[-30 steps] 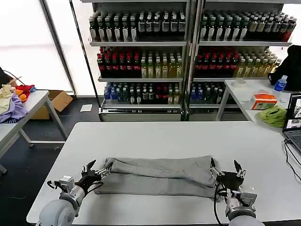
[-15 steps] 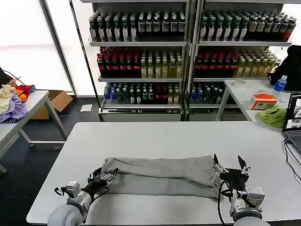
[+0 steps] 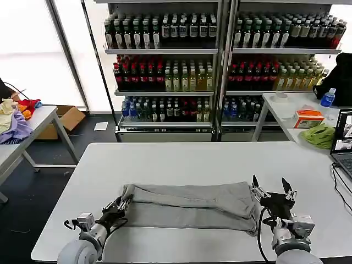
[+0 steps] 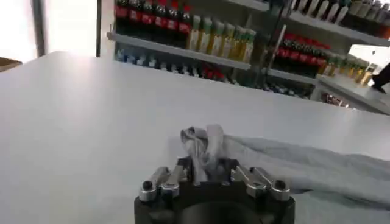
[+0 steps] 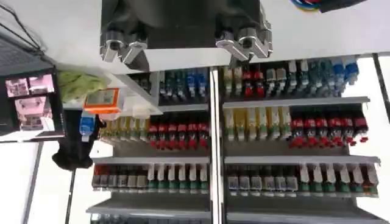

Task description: Fold and organize the clothes.

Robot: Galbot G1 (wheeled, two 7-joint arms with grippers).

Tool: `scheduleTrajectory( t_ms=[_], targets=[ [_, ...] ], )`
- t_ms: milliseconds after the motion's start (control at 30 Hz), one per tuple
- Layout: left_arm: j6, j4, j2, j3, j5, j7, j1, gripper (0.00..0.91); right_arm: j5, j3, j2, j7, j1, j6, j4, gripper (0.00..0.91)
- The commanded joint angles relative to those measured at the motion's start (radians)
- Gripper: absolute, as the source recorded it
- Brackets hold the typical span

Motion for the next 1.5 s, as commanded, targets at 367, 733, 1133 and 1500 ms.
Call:
scheduleTrajectory(
  t_ms=[367,733,1133,1500],
  targets=[
    [-0.012,0.026,0.245,-0.249,-0.071,0.035,0.044,0.0,0.06,0.0,-0.014,0.007,0.074,-0.012,-0.034,0.907],
    [-0.036,0.292,0.593,-0.53,-0.083,0.11,-0.004,0.0,0.069,-0.008,-0.011,0.008,0.071,-0.013,-0.02,0.907],
    [-0.042,-0.055,0.298,-0.302,0.089,0.095,0.074,0.0,0.045,0.006,0.01,0.013,0.004,-0.011,0.027,0.907],
    [-0.006,-0.135,0.182,0.115,0.121,-0.008,-0.006,0.0,0.0,0.042,0.047,0.013,-0.085,0.001,0.07,0.907]
  ],
)
